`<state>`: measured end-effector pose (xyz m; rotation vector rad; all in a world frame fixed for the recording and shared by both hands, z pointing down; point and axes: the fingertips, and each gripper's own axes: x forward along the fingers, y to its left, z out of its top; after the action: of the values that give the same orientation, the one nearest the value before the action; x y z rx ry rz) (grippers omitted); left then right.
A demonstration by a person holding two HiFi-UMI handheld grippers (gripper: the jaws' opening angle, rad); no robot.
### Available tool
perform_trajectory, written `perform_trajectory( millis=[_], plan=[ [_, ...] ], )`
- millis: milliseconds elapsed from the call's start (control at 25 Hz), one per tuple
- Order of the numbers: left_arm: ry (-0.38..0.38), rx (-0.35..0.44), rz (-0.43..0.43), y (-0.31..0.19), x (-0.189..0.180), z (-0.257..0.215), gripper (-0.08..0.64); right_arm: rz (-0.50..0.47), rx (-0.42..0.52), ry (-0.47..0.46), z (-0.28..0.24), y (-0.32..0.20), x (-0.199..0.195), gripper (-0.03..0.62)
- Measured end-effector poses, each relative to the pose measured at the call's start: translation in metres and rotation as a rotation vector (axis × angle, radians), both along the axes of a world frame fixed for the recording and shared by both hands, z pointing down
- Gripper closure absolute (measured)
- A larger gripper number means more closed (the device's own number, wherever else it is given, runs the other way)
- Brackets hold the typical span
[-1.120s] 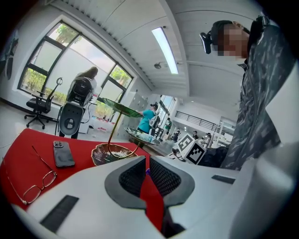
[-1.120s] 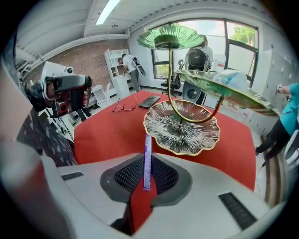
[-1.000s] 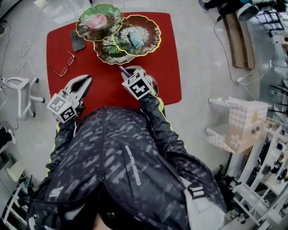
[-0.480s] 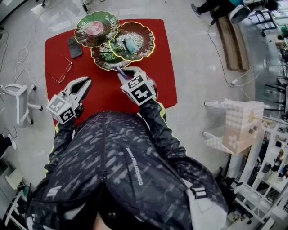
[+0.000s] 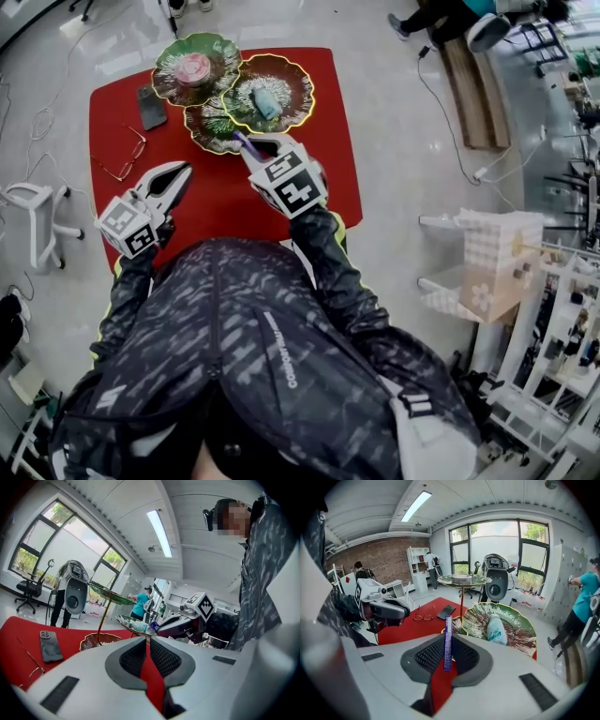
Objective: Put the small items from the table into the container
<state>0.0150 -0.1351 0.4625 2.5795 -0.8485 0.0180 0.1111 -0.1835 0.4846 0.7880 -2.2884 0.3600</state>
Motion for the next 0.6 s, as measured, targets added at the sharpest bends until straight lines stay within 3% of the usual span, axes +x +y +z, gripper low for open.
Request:
perform_trajectory(
  millis=[600],
  plan=[
    [0.003, -0.01, 0.0, -0.003, 0.003, 0.001, 0.546, 0.046, 0.048, 0.018, -0.034, -0.038, 0.022, 0.54]
  ],
)
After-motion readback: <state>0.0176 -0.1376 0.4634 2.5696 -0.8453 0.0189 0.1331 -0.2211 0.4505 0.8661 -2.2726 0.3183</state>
